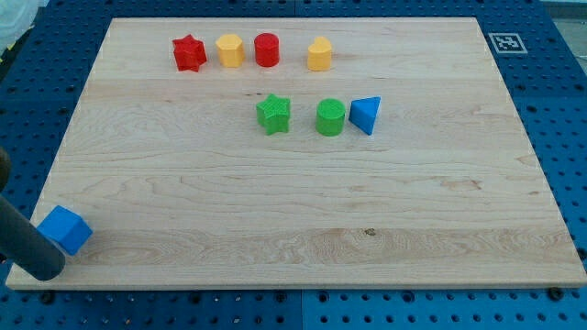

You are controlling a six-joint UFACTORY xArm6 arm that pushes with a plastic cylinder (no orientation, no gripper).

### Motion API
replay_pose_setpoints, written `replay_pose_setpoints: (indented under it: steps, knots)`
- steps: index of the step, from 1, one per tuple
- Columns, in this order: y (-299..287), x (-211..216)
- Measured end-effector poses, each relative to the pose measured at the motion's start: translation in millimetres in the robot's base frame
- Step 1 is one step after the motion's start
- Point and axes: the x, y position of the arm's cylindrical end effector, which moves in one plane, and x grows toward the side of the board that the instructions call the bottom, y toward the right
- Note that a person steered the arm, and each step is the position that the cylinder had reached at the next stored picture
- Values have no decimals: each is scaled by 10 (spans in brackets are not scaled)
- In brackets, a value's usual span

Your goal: Place the blue cube left to the green star

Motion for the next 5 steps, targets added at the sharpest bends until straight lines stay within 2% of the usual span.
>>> replay_pose_setpoints:
  steps: [1, 5]
  knots:
    - [-25, -14]
    - [264, -657]
